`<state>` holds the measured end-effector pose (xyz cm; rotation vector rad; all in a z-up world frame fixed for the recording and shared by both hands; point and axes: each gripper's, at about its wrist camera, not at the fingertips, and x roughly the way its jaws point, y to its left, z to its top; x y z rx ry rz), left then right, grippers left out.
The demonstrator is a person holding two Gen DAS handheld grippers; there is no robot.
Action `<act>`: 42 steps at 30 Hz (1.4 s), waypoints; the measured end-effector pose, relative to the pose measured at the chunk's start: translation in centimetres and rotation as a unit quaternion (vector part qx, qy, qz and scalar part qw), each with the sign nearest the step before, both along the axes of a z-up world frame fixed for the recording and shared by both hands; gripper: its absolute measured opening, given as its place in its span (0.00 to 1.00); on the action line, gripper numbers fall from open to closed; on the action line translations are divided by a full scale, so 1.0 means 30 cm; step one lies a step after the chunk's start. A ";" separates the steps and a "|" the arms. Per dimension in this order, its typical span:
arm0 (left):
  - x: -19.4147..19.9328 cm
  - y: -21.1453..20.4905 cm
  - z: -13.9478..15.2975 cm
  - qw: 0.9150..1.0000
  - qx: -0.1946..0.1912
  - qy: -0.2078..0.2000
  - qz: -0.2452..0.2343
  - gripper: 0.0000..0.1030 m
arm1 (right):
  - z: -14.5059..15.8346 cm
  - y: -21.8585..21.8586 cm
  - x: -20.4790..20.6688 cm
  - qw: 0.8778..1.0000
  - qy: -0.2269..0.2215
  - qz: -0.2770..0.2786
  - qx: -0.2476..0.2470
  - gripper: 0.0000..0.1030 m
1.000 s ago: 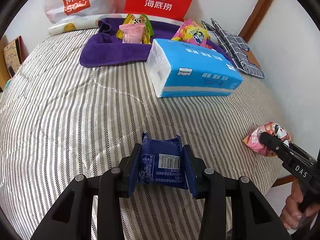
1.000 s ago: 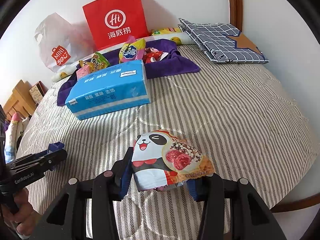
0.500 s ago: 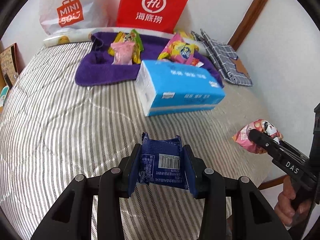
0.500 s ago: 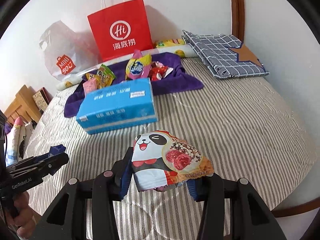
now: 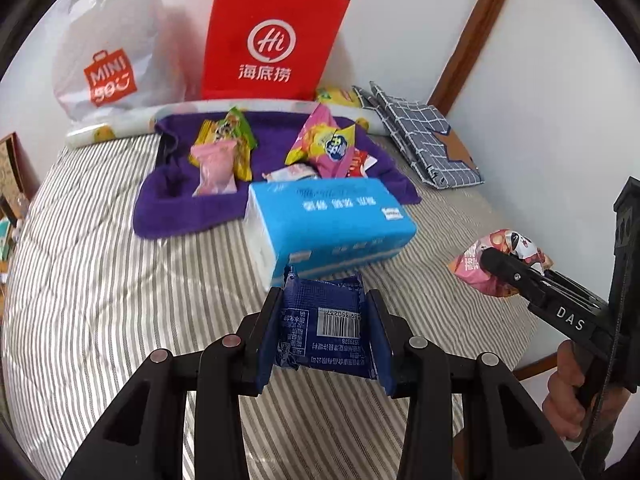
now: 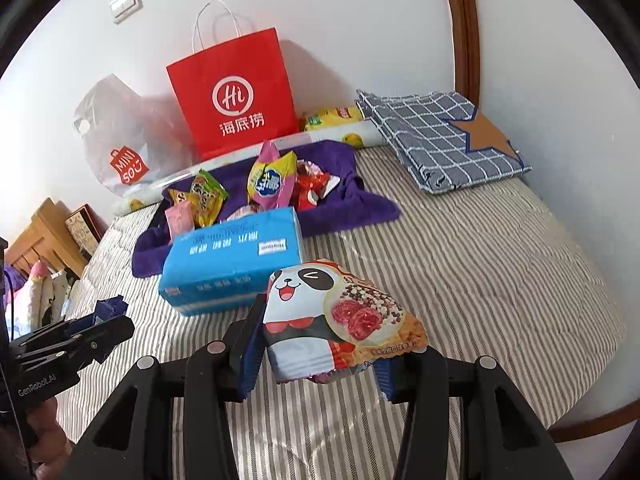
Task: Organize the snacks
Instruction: 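Carry the panda packet and blue packet over the purple towel with both tools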
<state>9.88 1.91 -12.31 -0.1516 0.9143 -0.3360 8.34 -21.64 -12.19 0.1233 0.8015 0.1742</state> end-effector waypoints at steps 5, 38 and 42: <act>0.042 -0.013 0.022 1.000 -0.001 -0.005 -0.002 0.40 | 0.018 -0.003 0.029 1.000 -0.007 0.001 0.003 0.43; 0.368 0.013 0.215 0.998 0.013 -0.054 -0.003 0.40 | 0.150 0.104 0.385 0.998 -0.061 0.024 -0.009 0.43; 0.404 0.029 0.209 0.999 0.013 -0.052 0.005 0.40 | 0.147 0.101 0.420 0.998 -0.061 0.026 -0.009 0.43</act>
